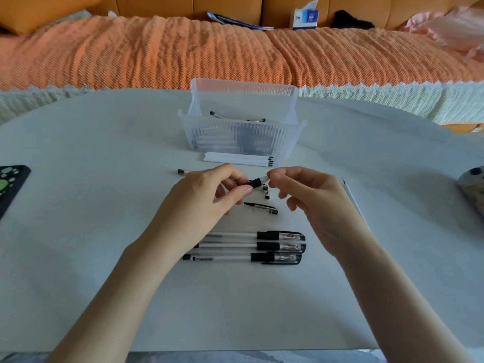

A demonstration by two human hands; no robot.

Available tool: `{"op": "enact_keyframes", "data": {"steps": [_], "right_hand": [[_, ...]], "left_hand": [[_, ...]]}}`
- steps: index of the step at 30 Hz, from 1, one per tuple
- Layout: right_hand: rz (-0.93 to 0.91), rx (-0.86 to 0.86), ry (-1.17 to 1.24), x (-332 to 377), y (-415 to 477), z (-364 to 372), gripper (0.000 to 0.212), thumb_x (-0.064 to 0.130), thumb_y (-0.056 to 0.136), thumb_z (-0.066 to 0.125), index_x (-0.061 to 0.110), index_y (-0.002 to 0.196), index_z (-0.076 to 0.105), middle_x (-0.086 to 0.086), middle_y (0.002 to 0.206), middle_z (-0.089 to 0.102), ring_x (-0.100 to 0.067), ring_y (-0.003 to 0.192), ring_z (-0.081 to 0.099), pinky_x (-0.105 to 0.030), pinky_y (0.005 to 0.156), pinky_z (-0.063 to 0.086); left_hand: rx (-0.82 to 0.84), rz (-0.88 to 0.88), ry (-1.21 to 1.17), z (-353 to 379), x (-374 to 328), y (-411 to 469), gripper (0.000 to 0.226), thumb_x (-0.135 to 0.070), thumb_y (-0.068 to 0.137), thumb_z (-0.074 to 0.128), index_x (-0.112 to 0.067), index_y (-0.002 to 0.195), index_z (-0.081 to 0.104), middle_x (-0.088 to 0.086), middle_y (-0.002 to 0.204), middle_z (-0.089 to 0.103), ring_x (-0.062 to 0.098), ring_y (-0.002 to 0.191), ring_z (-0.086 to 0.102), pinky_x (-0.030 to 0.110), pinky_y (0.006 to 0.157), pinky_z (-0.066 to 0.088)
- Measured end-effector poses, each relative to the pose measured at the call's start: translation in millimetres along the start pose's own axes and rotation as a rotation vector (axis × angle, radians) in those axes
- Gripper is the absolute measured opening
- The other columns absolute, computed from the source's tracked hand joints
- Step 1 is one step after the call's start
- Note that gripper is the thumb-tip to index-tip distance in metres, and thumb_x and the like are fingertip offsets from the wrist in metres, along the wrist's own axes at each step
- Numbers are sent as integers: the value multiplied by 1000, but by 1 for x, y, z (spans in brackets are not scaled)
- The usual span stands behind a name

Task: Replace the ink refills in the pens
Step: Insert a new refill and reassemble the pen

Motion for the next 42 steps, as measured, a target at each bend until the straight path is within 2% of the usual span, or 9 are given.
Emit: {"op": "enact_keyframes", "data": {"steps": [7,14,16,22,24,28,32,36,42], "right_hand": [[-105,-206,252,15,2,-26,17,11,91,54,10,77,63,-6,79,72,-15,68,62,-19,52,41],[-189,-414,351,23,1,-75,19,15,89,60,9,72,63,-1,65,66,-8,54,48,-15,47,38],[-179,-456,237,23,2,-84,17,16,88,62,9,72,64,0,62,64,-7,50,46,-15,43,34],[-171,-469,-508,20,4,-81,11,21,81,67,13,74,70,9,54,64,2,45,51,-6,46,36],[-150,-491,-590,16,5,-80,10,22,81,67,16,73,70,10,60,64,3,51,55,-6,48,37],[-94,-518,-746,12,7,-82,11,29,81,65,19,78,69,6,68,64,-18,73,61,-27,63,42],[-86,-487,-869,9,9,-77,13,29,82,67,16,86,69,1,78,64,-23,76,57,-27,63,35],[-278,-431,-951,18,13,-61,14,20,84,64,20,97,68,1,91,61,-18,78,53,-27,64,35],[-531,-172,-1168,15,24,-4,28,15,89,60,22,116,66,-6,106,57,-27,102,48,-32,80,37]], "left_hand": [[16,-11,3,0,1,0,7,-37,84,59,-31,84,61,-18,73,65,7,58,61,29,66,50],[67,-6,62,3,2,-1,11,-40,83,59,-30,85,63,-15,72,65,7,61,61,31,68,50],[72,-3,70,3,2,-1,12,-40,83,59,-29,85,63,-15,72,66,7,61,61,31,69,51],[81,-8,83,4,1,-1,12,-40,83,59,-29,86,64,-15,73,66,5,65,60,30,70,51],[80,-8,88,4,0,-1,13,-41,83,59,-29,87,64,-16,73,66,5,66,60,30,71,51],[84,-6,93,4,0,-2,13,-40,83,59,-29,87,64,-15,72,66,5,66,60,31,71,51],[86,-11,86,3,1,-2,14,-41,83,59,-29,87,64,-15,73,66,4,68,59,32,71,51],[84,-14,89,3,1,-1,15,-41,83,58,-29,88,64,-15,73,66,4,68,59,31,72,50],[66,-13,95,2,1,0,10,-39,84,61,-30,86,64,-18,71,65,3,66,59,31,71,50]]}}
Point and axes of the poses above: each hand's wrist, its own y-axis towards the middle knuckle, its own z-axis out of the palm, x = y × z, the point moved 7 cm from there along y, towards the middle knuckle
